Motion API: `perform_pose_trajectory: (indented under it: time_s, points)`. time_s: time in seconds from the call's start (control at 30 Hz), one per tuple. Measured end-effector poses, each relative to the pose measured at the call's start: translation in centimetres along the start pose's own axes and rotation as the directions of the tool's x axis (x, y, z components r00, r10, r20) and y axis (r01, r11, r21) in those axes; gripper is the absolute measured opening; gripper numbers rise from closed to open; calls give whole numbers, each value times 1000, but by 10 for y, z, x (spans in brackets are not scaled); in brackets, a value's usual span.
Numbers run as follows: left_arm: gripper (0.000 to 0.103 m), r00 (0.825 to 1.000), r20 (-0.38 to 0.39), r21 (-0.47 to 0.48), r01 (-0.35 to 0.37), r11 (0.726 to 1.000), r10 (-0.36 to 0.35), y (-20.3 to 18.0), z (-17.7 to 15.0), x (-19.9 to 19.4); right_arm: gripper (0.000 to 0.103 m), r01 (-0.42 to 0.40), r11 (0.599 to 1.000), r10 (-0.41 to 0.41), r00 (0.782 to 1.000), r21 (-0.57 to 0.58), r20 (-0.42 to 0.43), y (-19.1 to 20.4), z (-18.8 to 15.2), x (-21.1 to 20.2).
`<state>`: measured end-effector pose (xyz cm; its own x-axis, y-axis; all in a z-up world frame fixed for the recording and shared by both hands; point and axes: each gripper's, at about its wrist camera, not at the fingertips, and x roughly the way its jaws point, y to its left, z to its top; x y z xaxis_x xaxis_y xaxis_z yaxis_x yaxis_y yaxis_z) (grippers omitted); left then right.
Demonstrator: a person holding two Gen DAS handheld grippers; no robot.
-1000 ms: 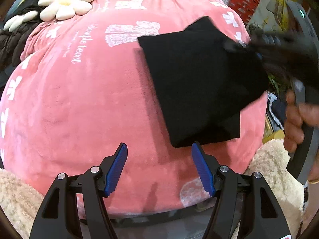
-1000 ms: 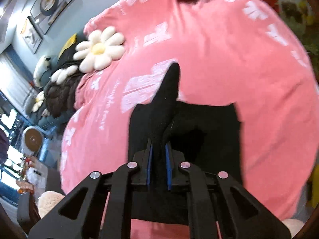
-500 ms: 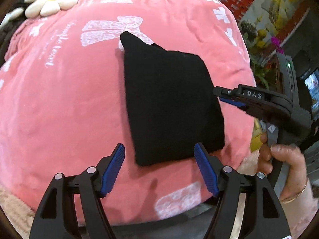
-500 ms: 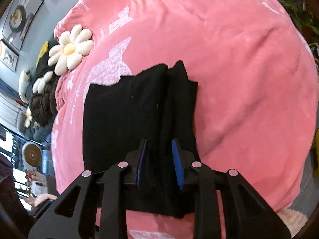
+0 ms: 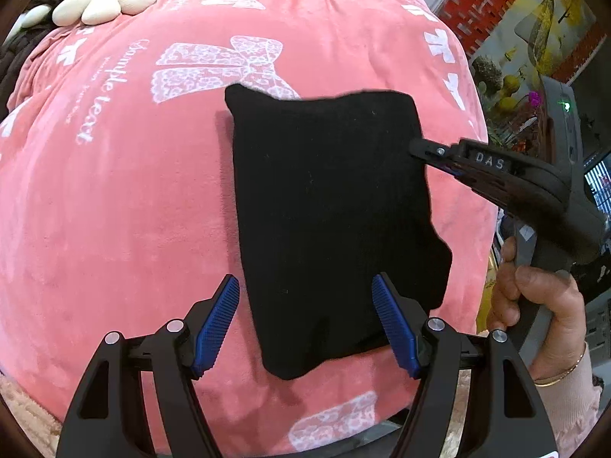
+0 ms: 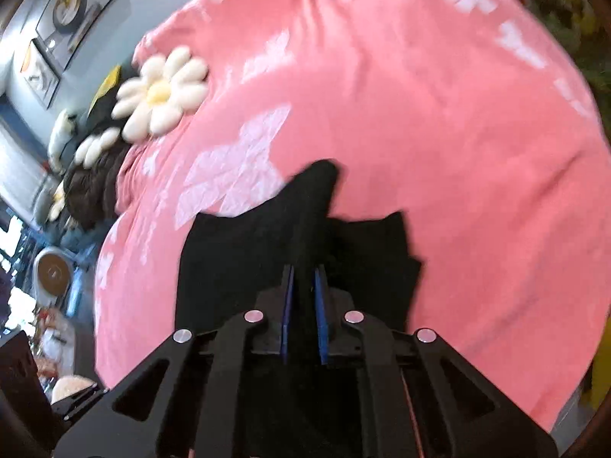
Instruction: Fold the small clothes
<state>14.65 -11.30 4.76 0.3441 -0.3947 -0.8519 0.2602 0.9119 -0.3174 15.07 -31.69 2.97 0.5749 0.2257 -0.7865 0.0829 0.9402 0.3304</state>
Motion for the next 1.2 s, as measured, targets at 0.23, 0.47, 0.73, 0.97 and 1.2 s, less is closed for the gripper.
perform_pose_trajectory:
  time_s: [0.23, 0.47, 0.73, 0.97, 1.2]
  points:
    - [69, 999, -33, -23, 16, 1000, -17, 2, 3, 23, 24, 6, 992, 1, 998, 125, -59, -34, -33, -4]
    - [69, 999, -40, -94, 18, 995, -21, 18, 6, 35, 59, -33, 992, 42, 997, 123, -71, -22, -52, -11]
    - [69, 999, -28, -44, -24, 999, 22, 14, 4, 27, 45, -23, 1000, 22, 991, -1, -128, 3, -18, 30]
    - [69, 998, -49, 15, -37, 999, 37, 2, 3, 30, 10, -28, 999, 30, 998, 28, -56, -7, -27, -3]
    - [70, 995, -67, 62, -75, 995, 79, -11, 0, 45, 50, 40, 999, -40, 997, 5, -67, -14, -40, 6]
